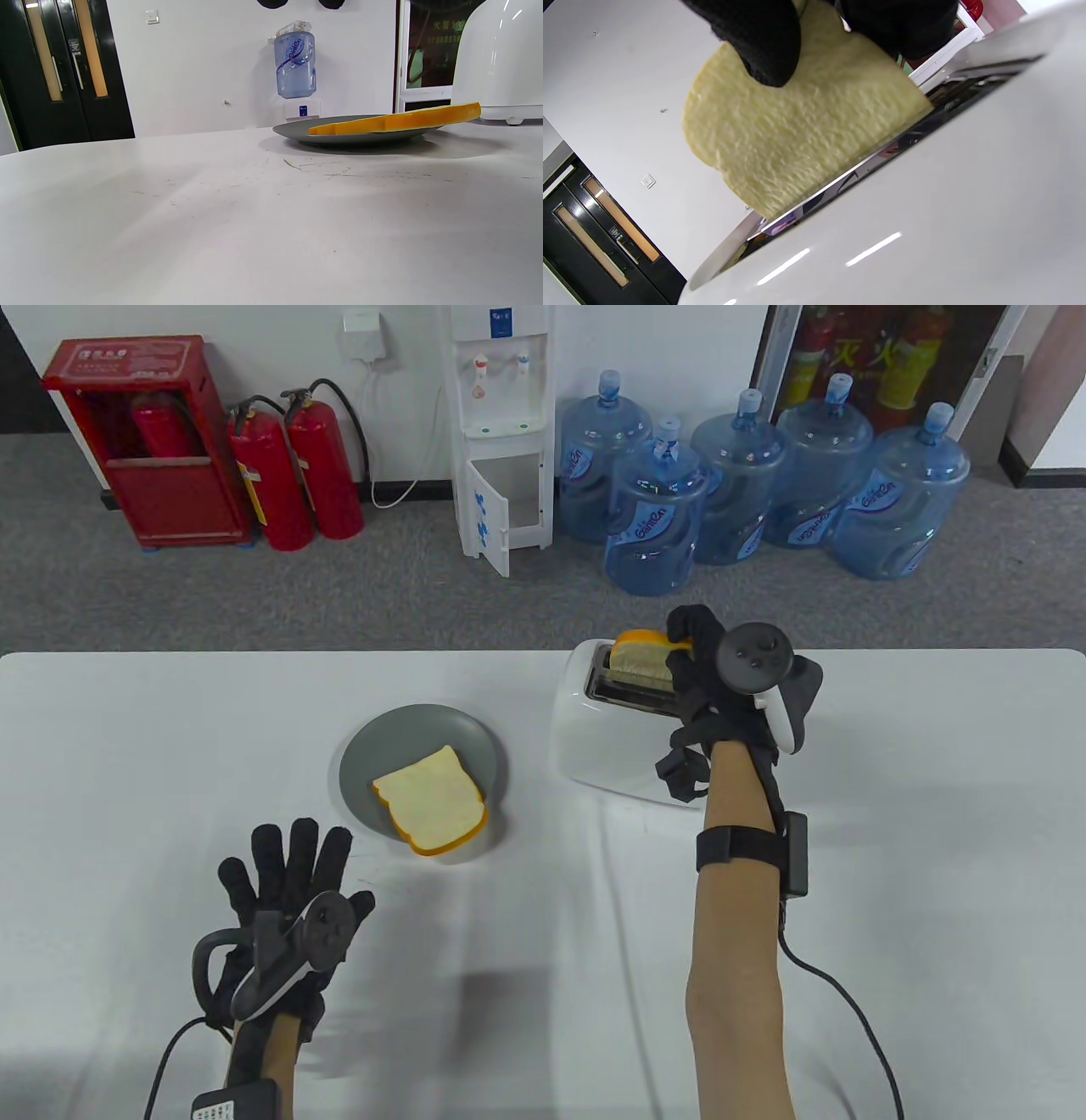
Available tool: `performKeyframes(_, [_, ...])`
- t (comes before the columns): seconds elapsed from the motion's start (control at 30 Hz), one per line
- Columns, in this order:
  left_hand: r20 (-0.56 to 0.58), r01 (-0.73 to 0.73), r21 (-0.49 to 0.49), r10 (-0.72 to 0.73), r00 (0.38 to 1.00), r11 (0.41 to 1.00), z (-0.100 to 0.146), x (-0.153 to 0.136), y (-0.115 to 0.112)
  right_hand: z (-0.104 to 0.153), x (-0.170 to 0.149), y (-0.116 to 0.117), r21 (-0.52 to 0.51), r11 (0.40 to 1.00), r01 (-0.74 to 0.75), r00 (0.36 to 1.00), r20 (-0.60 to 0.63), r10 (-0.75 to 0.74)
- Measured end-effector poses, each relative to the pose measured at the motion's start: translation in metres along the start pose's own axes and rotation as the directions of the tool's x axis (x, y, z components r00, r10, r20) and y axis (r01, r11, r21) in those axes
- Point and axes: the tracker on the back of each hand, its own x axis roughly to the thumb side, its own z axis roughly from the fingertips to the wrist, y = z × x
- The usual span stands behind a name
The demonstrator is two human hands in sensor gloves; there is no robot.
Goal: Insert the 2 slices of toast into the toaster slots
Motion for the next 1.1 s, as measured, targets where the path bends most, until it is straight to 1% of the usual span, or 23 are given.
performKeyframes(0.17, [0.001, 0.002, -0.001, -0.002, 1.0, 1.0, -0.001, 0.0, 0.0, -0.002, -0.001, 0.001, 0.011, 1.0, -0.027, 0.999, -0.028, 0.027])
performKeyframes(0.27, [0.002, 0.002, -0.005, -0.002, 1.0, 1.0, -0.001, 0.0, -0.001, -0.003, -0.004, 0.004, 0.047, 0.999, -0.018, 0.999, -0.031, 0.02])
performKeyframes(0.37, [0.001, 0.001, -0.006, -0.001, 1.0, 1.0, -0.001, 0.0, -0.001, -0.004, -0.004, 0.005, 0.036, 0.998, -0.042, 0.998, -0.036, 0.043])
performKeyframes(0.73, [-0.002, 0.007, -0.01, -0.008, 1.0, 1.0, -0.002, -0.001, -0.001, -0.004, -0.002, 0.009, 0.051, 0.995, -0.082, 0.995, -0.057, 0.085])
performKeyframes(0.9, [-0.002, 0.01, -0.012, -0.01, 1.0, 1.0, -0.002, -0.001, -0.002, -0.004, 0.0, 0.011, 0.054, 0.982, -0.182, 0.981, -0.052, 0.185])
performKeyframes(1.0, [-0.002, 0.011, -0.01, -0.011, 1.0, 1.0, -0.002, -0.001, -0.001, -0.004, 0.001, 0.012, 0.05, 0.985, -0.166, 0.984, -0.053, 0.168])
performKeyframes(1.1, [-0.002, 0.009, -0.01, -0.009, 1.0, 1.0, -0.002, -0.001, -0.002, -0.004, 0.002, 0.012, 0.053, 0.982, -0.181, 0.982, -0.05, 0.183])
